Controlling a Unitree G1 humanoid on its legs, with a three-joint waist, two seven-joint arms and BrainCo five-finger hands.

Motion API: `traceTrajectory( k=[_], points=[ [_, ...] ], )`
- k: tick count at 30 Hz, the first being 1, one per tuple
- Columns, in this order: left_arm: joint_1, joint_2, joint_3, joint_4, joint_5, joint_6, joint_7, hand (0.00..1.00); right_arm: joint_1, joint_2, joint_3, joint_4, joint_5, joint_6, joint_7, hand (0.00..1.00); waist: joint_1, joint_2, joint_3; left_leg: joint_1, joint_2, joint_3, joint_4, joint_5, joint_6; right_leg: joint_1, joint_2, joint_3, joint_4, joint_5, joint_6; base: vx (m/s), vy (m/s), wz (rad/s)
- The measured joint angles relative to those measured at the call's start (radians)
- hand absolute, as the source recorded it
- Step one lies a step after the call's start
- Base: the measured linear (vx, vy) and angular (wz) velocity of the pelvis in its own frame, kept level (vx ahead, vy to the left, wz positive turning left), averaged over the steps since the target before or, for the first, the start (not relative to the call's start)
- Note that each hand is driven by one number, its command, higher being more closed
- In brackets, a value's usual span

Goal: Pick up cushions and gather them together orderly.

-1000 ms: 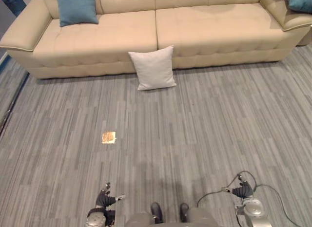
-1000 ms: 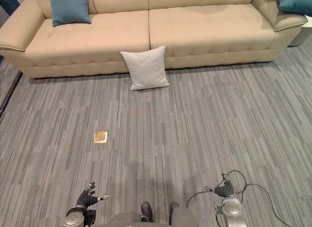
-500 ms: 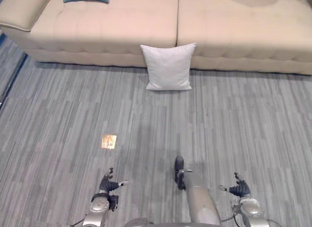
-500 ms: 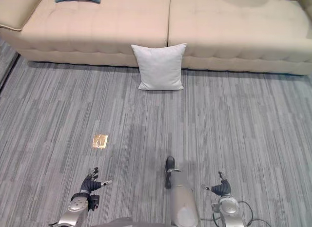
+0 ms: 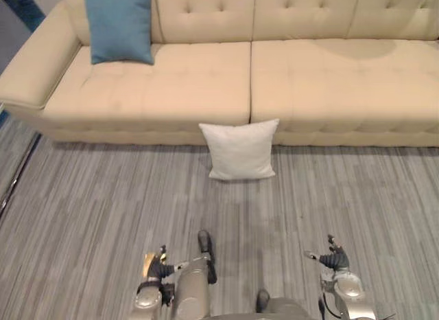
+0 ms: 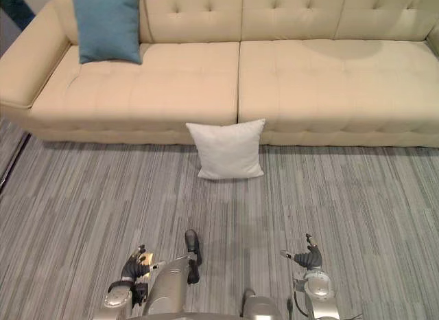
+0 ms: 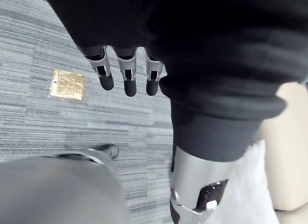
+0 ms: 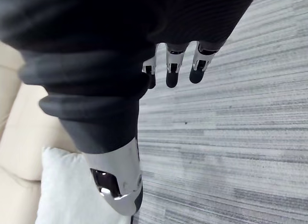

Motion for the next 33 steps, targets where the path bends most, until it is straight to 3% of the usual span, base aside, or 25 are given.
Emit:
traceTrajectory(
  k=[1, 2, 4, 6, 8, 9, 10, 11, 12, 13, 15, 16, 17, 18, 19, 20, 22, 23, 24, 25, 26, 28, 33],
  points=[
    [-0.002, 0.008, -0.013, 0.009, 0.000, 0.004, 0.000, 0.00, 0.000, 0.009, 0.009, 0.001, -0.001, 0.001, 0.005, 0.00, -0.013, -0.009, 0.003, 0.059, -0.017, 0.015, 0.004, -0.049, 0.016, -0.085, -0.034, 0.011, 0.216, 0.071, 0.085, 0.58, 0.222, -0.32],
    [-0.002, 0.010, -0.021, 0.012, -0.002, 0.008, 0.001, 0.00, -0.001, 0.009, 0.032, 0.006, -0.002, 0.002, 0.006, 0.00, -0.030, -0.004, 0.006, 0.130, -0.018, 0.026, 0.001, -0.090, 0.027, -0.146, -0.053, -0.005, 0.377, 0.058, 0.054, 0.57, 0.200, -0.29],
    [-0.004, 0.013, -0.030, 0.013, -0.014, 0.009, 0.004, 0.00, -0.001, 0.008, 0.064, 0.006, -0.010, 0.001, 0.007, 0.00, -0.037, 0.009, 0.010, 0.249, -0.014, 0.029, -0.049, -0.121, 0.026, -0.212, -0.052, -0.077, 0.439, 0.013, -0.028, 0.47, 0.122, -0.19],
    [-0.017, 0.019, -0.030, 0.011, -0.020, 0.008, 0.006, 0.00, -0.011, 0.006, 0.073, 0.006, -0.023, -0.002, 0.007, 0.00, -0.057, 0.022, 0.017, 0.338, -0.008, 0.029, -0.115, -0.121, 0.026, -0.272, -0.032, -0.152, 0.312, -0.017, -0.068, 0.48, 0.043, 0.02],
    [-0.044, 0.020, -0.030, 0.016, -0.021, 0.009, 0.008, 0.00, -0.017, -0.002, 0.072, 0.007, -0.031, -0.002, 0.007, 0.00, -0.058, 0.030, 0.022, 0.388, 0.010, 0.030, -0.147, -0.120, 0.025, -0.335, 0.006, -0.203, 0.095, -0.008, -0.071, 0.47, -0.031, 0.16],
    [-0.052, 0.021, -0.031, 0.016, -0.021, 0.009, 0.012, 0.00, -0.015, -0.008, 0.070, 0.015, -0.034, 0.000, 0.007, 0.00, -0.062, 0.027, 0.023, 0.412, 0.017, 0.027, -0.153, -0.123, 0.016, -0.351, 0.032, -0.211, -0.092, 0.063, -0.080, 0.49, -0.090, 0.34],
    [-0.048, 0.022, -0.030, 0.017, -0.020, 0.009, 0.017, 0.00, -0.007, -0.010, 0.068, 0.020, -0.035, 0.002, 0.007, 0.00, -0.063, 0.016, 0.020, 0.449, 0.013, 0.024, -0.162, -0.133, -0.027, -0.342, 0.058, -0.199, -0.276, 0.191, -0.091, 0.52, -0.106, 0.38],
    [-0.041, 0.025, -0.030, 0.017, -0.020, 0.009, 0.019, 0.00, 0.007, -0.011, 0.068, 0.023, -0.036, 0.003, 0.007, 0.00, -0.063, 0.002, 0.017, 0.465, 0.003, 0.019, -0.160, -0.148, -0.055, -0.338, 0.064, -0.179, -0.342, 0.275, -0.103, 0.65, -0.207, 0.53],
    [-0.043, 0.019, -0.024, 0.039, -0.017, 0.010, 0.019, 0.00, 0.020, -0.023, 0.065, 0.032, -0.038, 0.006, 0.007, 0.00, -0.070, -0.010, 0.018, 0.503, 0.004, -0.013, -0.140, -0.194, -0.117, -0.336, 0.065, -0.140, -0.315, 0.416, -0.160, 0.61, -0.203, 0.35],
    [-0.047, 0.000, -0.019, 0.054, -0.016, 0.012, 0.017, 0.00, 0.001, -0.040, 0.058, 0.042, -0.038, 0.019, 0.007, 0.00, -0.064, 0.033, 0.020, 0.498, 0.038, -0.023, -0.105, -0.186, -0.139, -0.354, 0.082, -0.157, -0.247, 0.389, -0.181, 0.58, -0.216, 0.34],
    [-0.046, -0.012, -0.014, 0.056, -0.014, 0.011, 0.018, 0.00, -0.001, -0.042, 0.047, 0.033, -0.038, 0.018, 0.008, 0.00, -0.065, 0.047, 0.025, 0.463, 0.058, -0.047, 0.003, -0.162, -0.180, -0.345, 0.079, -0.174, -0.211, 0.311, -0.180, 0.39, -0.182, 0.17],
    [-0.047, -0.031, -0.006, 0.056, -0.012, 0.012, 0.018, 0.00, 0.002, -0.040, 0.037, 0.029, -0.037, 0.020, 0.008, 0.00, -0.064, 0.066, 0.036, 0.374, 0.106, -0.067, 0.224, -0.111, -0.202, -0.289, 0.092, -0.192, -0.223, 0.275, -0.193, 0.41, -0.222, 0.25],
    [-0.045, -0.038, -0.006, 0.056, -0.012, 0.012, 0.018, 0.00, 0.006, -0.039, 0.037, 0.025, -0.035, 0.020, 0.008, 0.00, -0.063, 0.067, 0.040, 0.338, 0.134, -0.067, 0.320, -0.085, -0.194, -0.256, 0.099, -0.202, -0.243, 0.265, -0.198, 0.37, -0.205, 0.26],
    [-0.042, -0.050, -0.006, 0.055, -0.012, 0.012, 0.017, 0.00, 0.011, -0.037, 0.035, 0.022, -0.035, 0.020, 0.008, 0.00, -0.056, 0.067, 0.042, 0.301, 0.168, -0.054, 0.419, -0.101, -0.179, -0.202, 0.112, -0.213, -0.271, 0.260, -0.203, 0.30, -0.136, 0.12],
    [-0.040, -0.070, -0.006, 0.055, -0.012, 0.012, 0.017, 0.00, 0.014, -0.033, 0.027, 0.006, -0.032, 0.020, 0.006, 0.00, -0.049, 0.069, 0.041, 0.263, 0.192, -0.030, 0.468, -0.123, -0.142, -0.145, 0.122, -0.220, -0.308, 0.253, -0.205, 0.28, -0.123, 0.05],
    [-0.042, -0.089, -0.009, 0.053, -0.012, 0.012, 0.016, 0.00, 0.013, -0.028, 0.011, -0.024, -0.029, 0.016, 0.005, 0.00, -0.045, 0.061, 0.043, 0.227, 0.196, 0.002, 0.444, -0.138, -0.117, -0.114, 0.124, -0.219, -0.337, 0.247, -0.204, 0.31, -0.114, 0.01],
    [-0.047, -0.099, -0.009, 0.051, -0.011, 0.011, 0.014, 0.00, 0.001, -0.026, -0.008, -0.042, -0.027, 0.011, 0.003, 0.00, -0.041, 0.067, 0.041, 0.176, 0.182, 0.032, 0.302, -0.146, -0.103, -0.112, 0.127, -0.214, -0.357, 0.242, -0.194, 0.20, -0.036, -0.13],
    [-0.047, -0.099, -0.011, 0.054, -0.011, 0.012, 0.014, 0.00, -0.002, -0.029, -0.010, -0.031, -0.025, 0.008, 0.003, 0.00, -0.034, 0.075, 0.037, 0.178, 0.153, 0.026, 0.124, -0.135, -0.102, -0.114, 0.132, -0.206, -0.362, 0.238, -0.187, 0.15, 0.011, -0.23],
    [-0.045, -0.099, -0.012, 0.055, -0.010, 0.012, 0.014, 0.00, -0.001, -0.030, -0.010, -0.025, -0.025, 0.009, 0.003, 0.00, -0.033, 0.080, 0.034, 0.182, 0.144, 0.022, 0.057, -0.125, -0.102, -0.116, 0.137, -0.203, -0.363, 0.236, -0.183, 0.17, 0.059, -0.31],
    [-0.042, -0.099, -0.011, 0.055, -0.009, 0.012, 0.015, 0.00, -0.001, -0.031, -0.011, -0.012, -0.026, 0.013, 0.003, 0.00, -0.030, 0.097, 0.029, 0.190, 0.138, 0.021, -0.039, -0.063, -0.070, -0.121, 0.156, -0.195, -0.351, 0.226, -0.170, 0.21, 0.098, -0.42],
    [-0.050, -0.084, -0.010, 0.060, -0.010, 0.013, 0.017, 0.00, -0.004, -0.010, -0.007, -0.003, -0.027, 0.021, 0.001, 0.00, -0.022, 0.078, 0.031, 0.205, 0.119, 0.021, -0.062, -0.047, -0.088, -0.137, 0.146, -0.174, -0.330, 0.221, -0.162, 0.21, 0.095, -0.40],
    [-0.058, -0.072, -0.011, 0.061, -0.010, 0.012, 0.018, 0.00, -0.003, 0.004, -0.005, -0.004, -0.028, 0.020, -0.001, 0.00, -0.028, 0.056, 0.030, 0.200, 0.101, 0.025, -0.099, -0.043, -0.085, -0.157, 0.127, -0.166, -0.330, 0.214, -0.149, 0.15, 0.075, -0.11],
    [-0.095, -0.053, -0.011, 0.065, -0.010, 0.011, 0.021, 0.00, -0.025, 0.005, 0.013, -0.003, -0.028, 0.021, -0.017, 0.00, -0.023, 0.046, 0.032, 0.164, 0.063, 0.057, -0.110, -0.040, -0.082, -0.218, 0.088, -0.146, -0.305, 0.203, -0.119, 0.10, 0.104, -0.05]
  ],
)
